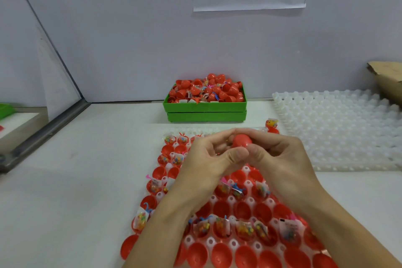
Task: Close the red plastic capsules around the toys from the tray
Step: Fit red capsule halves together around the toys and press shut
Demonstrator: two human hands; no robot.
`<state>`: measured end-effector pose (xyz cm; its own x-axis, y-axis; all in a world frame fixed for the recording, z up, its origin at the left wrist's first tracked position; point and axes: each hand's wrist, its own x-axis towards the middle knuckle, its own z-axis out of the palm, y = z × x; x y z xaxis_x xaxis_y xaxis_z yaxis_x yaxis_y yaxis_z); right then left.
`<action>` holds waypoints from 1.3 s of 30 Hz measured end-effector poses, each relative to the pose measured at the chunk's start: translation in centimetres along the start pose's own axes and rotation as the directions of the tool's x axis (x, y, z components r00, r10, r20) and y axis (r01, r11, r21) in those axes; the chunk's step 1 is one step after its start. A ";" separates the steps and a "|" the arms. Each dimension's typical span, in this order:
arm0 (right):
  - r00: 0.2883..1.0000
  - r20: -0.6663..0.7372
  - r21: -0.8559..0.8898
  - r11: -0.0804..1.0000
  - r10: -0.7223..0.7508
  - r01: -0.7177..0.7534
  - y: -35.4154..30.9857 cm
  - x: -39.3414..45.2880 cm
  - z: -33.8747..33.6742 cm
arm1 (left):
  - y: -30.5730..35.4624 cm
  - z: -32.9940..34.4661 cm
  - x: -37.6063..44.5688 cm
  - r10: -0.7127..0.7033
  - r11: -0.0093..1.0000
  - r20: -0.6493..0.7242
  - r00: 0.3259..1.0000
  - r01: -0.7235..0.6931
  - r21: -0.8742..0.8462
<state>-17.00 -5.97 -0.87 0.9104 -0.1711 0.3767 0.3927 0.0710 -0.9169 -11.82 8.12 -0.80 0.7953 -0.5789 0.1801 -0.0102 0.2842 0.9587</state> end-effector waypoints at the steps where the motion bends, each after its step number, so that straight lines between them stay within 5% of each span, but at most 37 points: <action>1: 1.000 0.010 0.008 1.000 -0.005 0.005 0.0 0.0 0.0 | 0.0 0.0 0.0 -0.006 0.999 0.002 1.000 0.006 -0.051; 11: 0.998 -0.009 -0.090 0.994 -0.063 0.062 0.4 -0.1 0.4 | -1.3 0.1 0.1 0.089 0.996 -0.174 0.981 -0.086 0.025; 19: 1.000 -0.016 -0.059 0.998 0.004 -0.005 0.4 0.6 0.5 | -0.8 0.0 0.3 -0.079 0.991 -0.155 0.985 0.061 -0.122; 23: 0.998 -0.052 -0.150 0.987 0.043 -0.050 1.4 0.8 0.1 | -0.6 -0.5 0.6 -0.070 0.996 -0.259 0.963 0.054 -0.071; 34: 0.998 -0.010 -0.350 0.935 0.060 -0.060 2.0 0.6 -0.2 | -1.0 -0.9 0.3 -0.019 0.982 -0.285 0.958 0.071 0.176; 39: 0.990 -0.138 -0.384 0.922 -0.001 -0.052 2.3 0.8 -0.2 | -0.6 -0.7 0.4 -0.161 0.984 -0.269 0.950 0.134 -0.114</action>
<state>-15.42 -6.19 -2.67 0.8831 -0.3056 0.3560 0.2642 -0.3032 -0.9156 -11.03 8.28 -1.45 0.9200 -0.3897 -0.0423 0.1659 0.2893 0.9428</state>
